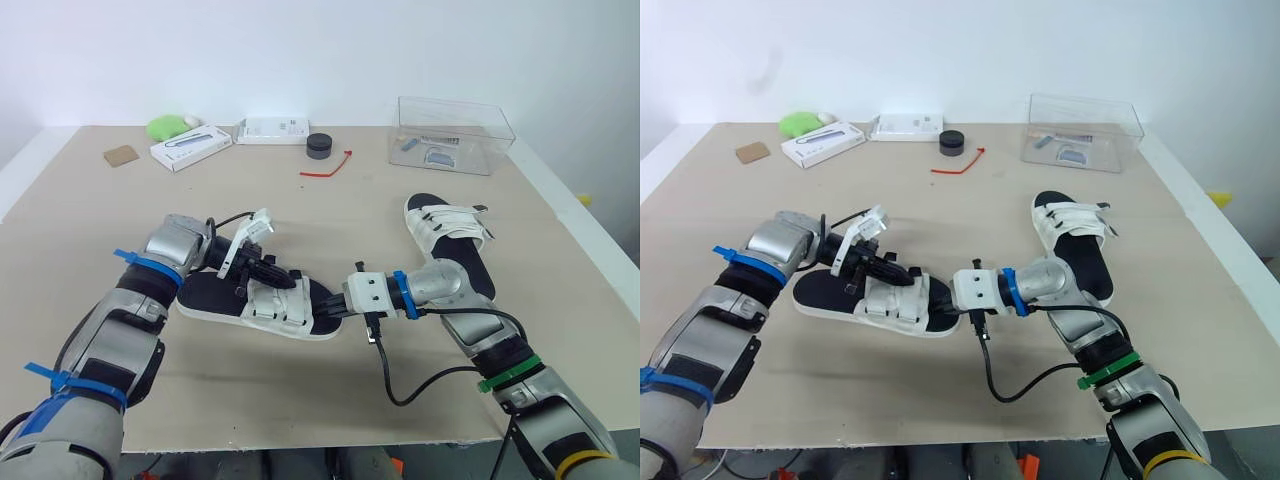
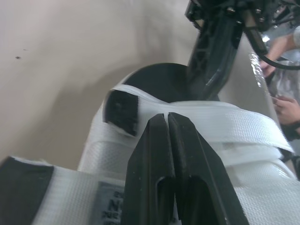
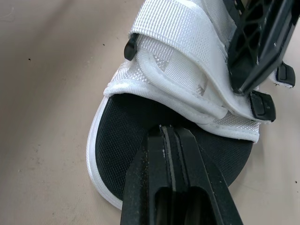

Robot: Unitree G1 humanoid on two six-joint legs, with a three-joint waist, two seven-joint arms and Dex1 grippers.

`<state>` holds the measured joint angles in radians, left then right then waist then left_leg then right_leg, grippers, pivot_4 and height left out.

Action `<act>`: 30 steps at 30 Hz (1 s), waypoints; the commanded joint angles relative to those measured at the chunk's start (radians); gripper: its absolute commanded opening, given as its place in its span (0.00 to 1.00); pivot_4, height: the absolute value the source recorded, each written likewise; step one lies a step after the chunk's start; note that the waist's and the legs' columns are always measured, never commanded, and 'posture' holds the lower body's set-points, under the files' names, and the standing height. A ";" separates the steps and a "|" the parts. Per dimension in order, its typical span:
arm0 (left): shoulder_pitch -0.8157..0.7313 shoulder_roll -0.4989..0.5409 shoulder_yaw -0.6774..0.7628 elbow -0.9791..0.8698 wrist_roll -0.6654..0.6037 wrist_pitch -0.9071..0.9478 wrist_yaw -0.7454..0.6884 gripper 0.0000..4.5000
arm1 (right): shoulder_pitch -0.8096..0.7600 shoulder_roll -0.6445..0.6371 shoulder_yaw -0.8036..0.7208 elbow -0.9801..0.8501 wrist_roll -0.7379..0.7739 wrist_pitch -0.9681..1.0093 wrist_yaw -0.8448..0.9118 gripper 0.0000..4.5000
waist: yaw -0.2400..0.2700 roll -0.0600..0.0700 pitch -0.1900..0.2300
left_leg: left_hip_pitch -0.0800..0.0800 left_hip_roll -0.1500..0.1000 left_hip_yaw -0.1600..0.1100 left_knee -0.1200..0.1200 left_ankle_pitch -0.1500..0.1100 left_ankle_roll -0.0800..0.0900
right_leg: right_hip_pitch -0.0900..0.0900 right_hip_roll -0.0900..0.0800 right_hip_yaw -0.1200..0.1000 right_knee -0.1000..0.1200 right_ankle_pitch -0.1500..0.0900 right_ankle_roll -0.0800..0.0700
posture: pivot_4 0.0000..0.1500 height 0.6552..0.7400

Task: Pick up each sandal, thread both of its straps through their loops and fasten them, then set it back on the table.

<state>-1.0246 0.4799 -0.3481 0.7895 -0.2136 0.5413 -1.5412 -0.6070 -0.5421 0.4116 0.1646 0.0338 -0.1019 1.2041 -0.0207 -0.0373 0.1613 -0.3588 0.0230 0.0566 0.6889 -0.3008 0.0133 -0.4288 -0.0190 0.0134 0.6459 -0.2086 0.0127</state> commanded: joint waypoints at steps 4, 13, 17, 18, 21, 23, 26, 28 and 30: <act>-0.058 0.000 0.116 0.172 0.063 -0.169 0.242 0.03 | 0.008 -0.024 0.004 0.037 -0.047 0.028 -0.005 0.00 | 0.000 0.000 0.000 | 0.001 0.000 0.000 0.000 0.002 0.003 | 0.001 -0.001 0.000 0.000 0.001 0.002 | 1.00 1.00; 0.023 0.054 0.294 -0.103 -0.026 -0.211 0.350 0.03 | 0.008 -0.020 -0.021 0.034 -0.033 0.032 0.002 0.00 | -0.002 -0.002 0.001 | -0.012 0.000 -0.002 0.001 0.005 0.004 | -0.011 -0.001 0.000 0.001 0.008 -0.005 | 1.00 1.00; 0.189 0.094 0.296 -0.402 -0.043 -0.183 0.348 0.03 | 0.009 -0.013 -0.043 0.020 -0.007 0.048 -0.001 0.00 | -0.007 -0.002 0.001 | -0.012 0.000 0.000 0.001 0.004 0.003 | -0.012 -0.002 0.002 0.001 0.008 -0.005 | 1.00 1.00; 0.220 0.102 0.296 -0.450 -0.042 -0.191 0.351 0.03 | 0.009 -0.013 -0.049 0.017 -0.001 0.052 -0.003 0.00 | -0.007 -0.002 0.001 | -0.012 0.000 0.000 0.001 0.003 0.002 | -0.012 -0.004 0.003 0.001 0.008 -0.005 | 1.00 1.00; 0.343 0.147 0.295 -0.587 0.013 -0.310 0.382 0.01 | 0.015 -0.032 -0.106 -0.027 0.105 0.188 0.034 0.07 | -0.002 -0.002 0.001 | -0.013 0.001 -0.001 0.001 0.004 0.002 | -0.013 -0.004 0.001 0.001 0.008 -0.006 | 1.00 1.00; 0.388 0.176 0.299 -0.619 0.044 -0.379 0.402 0.00 | 0.032 -0.064 -0.149 -0.069 0.177 0.258 0.071 0.20 | 0.003 -0.002 0.002 | -0.013 0.001 -0.001 0.001 0.004 0.002 | -0.013 -0.004 0.001 0.001 0.008 -0.006 | 1.00 1.00; 0.433 0.217 0.354 -0.653 -0.003 -0.376 0.395 0.05 | 0.059 -0.104 -0.263 -0.132 0.312 0.372 0.080 0.51 | 0.009 -0.001 0.002 | -0.015 0.000 -0.003 0.001 0.004 0.002 | -0.013 -0.005 -0.002 0.000 0.008 -0.006 | 1.00 1.00; 0.458 0.244 0.386 -0.656 -0.020 -0.375 0.396 0.18 | 0.062 -0.121 -0.375 -0.152 0.421 0.480 0.048 0.72 | 0.010 -0.001 0.003 | -0.016 0.000 -0.003 0.001 0.004 0.002 | -0.014 -0.005 -0.002 0.000 0.008 -0.006 | 1.00 1.00; 0.496 0.276 0.379 -0.641 -0.001 -0.420 0.368 0.40 | 0.060 -0.143 -0.470 -0.170 0.521 0.581 0.026 0.95 | 0.010 -0.001 0.003 | -0.017 -0.001 -0.003 0.001 0.003 0.002 | -0.014 -0.005 -0.002 -0.001 0.008 -0.005 | 1.00 1.00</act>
<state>-0.5460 0.7309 0.0079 0.1730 -0.2070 0.1669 -1.1542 -0.5346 -0.6618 0.0337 0.0416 0.4566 0.4041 1.2468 -0.0107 -0.0386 0.1644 -0.3755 0.0225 0.0535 0.6893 -0.2978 0.0155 -0.4426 -0.0240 0.0109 0.6450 -0.2011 0.0073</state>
